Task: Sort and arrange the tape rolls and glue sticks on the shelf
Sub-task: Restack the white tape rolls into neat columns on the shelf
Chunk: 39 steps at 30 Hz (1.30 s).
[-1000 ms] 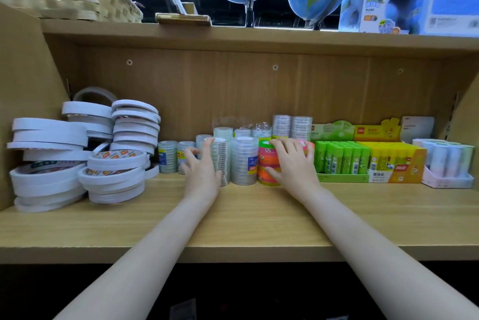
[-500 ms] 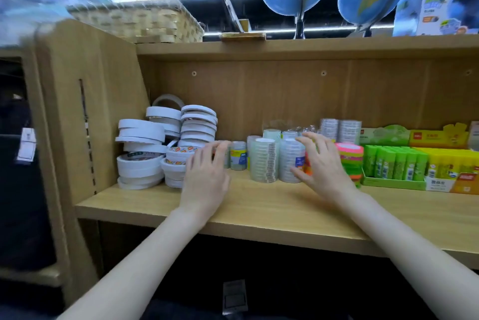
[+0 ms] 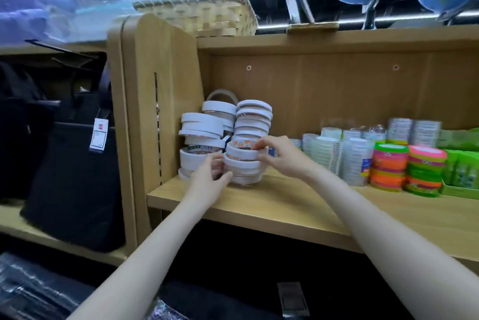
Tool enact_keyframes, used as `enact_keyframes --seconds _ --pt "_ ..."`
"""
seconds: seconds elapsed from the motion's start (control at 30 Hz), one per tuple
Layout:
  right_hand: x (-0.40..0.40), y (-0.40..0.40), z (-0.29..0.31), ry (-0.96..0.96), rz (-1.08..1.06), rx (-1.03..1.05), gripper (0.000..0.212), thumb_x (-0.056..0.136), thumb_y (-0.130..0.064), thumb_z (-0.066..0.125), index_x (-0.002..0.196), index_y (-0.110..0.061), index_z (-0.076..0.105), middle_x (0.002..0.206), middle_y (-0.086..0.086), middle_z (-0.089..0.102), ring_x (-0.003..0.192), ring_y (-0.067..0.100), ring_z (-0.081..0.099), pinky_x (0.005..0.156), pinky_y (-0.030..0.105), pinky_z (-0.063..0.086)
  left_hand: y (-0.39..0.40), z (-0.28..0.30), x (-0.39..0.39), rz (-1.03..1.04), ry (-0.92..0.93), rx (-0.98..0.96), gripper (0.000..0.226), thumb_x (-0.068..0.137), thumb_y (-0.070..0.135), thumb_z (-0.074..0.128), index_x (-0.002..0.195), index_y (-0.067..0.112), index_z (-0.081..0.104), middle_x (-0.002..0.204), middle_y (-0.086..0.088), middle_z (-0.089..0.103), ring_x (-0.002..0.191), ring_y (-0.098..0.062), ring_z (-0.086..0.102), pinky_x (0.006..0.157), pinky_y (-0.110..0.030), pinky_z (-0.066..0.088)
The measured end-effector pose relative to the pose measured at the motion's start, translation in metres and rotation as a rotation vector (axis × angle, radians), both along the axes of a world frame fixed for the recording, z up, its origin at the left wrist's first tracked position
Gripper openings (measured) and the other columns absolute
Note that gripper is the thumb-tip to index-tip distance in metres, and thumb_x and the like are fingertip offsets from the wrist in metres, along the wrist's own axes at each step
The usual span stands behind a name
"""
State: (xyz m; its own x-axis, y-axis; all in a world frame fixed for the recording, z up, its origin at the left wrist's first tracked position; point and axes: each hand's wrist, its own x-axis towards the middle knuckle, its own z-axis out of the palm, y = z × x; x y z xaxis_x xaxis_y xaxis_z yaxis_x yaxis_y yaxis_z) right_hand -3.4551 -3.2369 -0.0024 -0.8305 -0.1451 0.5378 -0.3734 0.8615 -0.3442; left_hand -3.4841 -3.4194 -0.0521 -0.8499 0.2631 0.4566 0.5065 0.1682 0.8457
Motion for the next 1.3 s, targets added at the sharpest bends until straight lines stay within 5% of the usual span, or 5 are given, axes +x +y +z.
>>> enact_keyframes --seconds 0.47,0.63,0.87,1.03,1.3 --pt "0.008 -0.009 0.022 -0.190 0.082 0.277 0.019 0.085 -0.014 0.065 0.103 -0.012 0.062 0.095 -0.005 0.060 0.091 0.011 0.052 0.077 0.019 0.038 0.009 -0.007 -0.008 0.111 0.018 0.132 0.031 0.083 0.008 0.067 0.111 0.008 0.054 0.100 -0.003 0.061 0.096 -0.019 0.062 0.094 -0.039 0.048" --pt "0.006 -0.013 0.023 -0.196 0.023 0.288 0.029 0.083 -0.016 0.065 0.064 -0.011 0.044 0.061 -0.002 0.035 0.058 0.012 0.029 0.055 0.026 0.020 0.003 -0.009 -0.005 0.050 0.077 0.007 0.047 0.081 0.000 0.060 0.126 0.010 0.051 0.120 -0.005 0.061 0.112 -0.017 0.057 0.101 -0.037 0.044" --pt "0.011 -0.014 0.026 -0.121 -0.034 0.281 0.025 0.078 -0.016 0.072 0.097 -0.003 0.066 0.096 0.012 0.065 0.089 0.024 0.054 0.076 0.035 0.040 0.004 -0.013 0.000 0.107 0.210 0.009 0.047 0.086 -0.001 0.055 0.131 0.013 0.048 0.123 0.002 0.049 0.110 -0.004 0.050 0.087 -0.011 0.047" --pt "0.014 -0.007 0.032 -0.152 -0.023 0.241 0.009 0.081 -0.018 0.070 0.089 -0.017 0.067 0.084 0.000 0.060 0.063 0.004 0.047 0.064 0.024 0.035 0.000 -0.008 0.004 0.162 0.329 0.006 0.041 0.086 -0.003 0.053 0.124 0.011 0.053 0.120 0.001 0.045 0.107 -0.006 0.048 0.091 -0.018 0.045" --pt "0.038 0.019 0.059 -0.035 -0.145 0.266 0.019 0.079 -0.020 0.071 0.071 -0.024 0.055 0.063 -0.011 0.050 0.057 0.002 0.042 0.056 0.011 0.033 -0.028 0.064 -0.032 0.466 0.753 -0.618 0.057 0.088 0.015 0.056 0.140 0.008 0.035 0.144 -0.009 0.037 0.132 -0.025 0.033 0.106 -0.037 0.031"
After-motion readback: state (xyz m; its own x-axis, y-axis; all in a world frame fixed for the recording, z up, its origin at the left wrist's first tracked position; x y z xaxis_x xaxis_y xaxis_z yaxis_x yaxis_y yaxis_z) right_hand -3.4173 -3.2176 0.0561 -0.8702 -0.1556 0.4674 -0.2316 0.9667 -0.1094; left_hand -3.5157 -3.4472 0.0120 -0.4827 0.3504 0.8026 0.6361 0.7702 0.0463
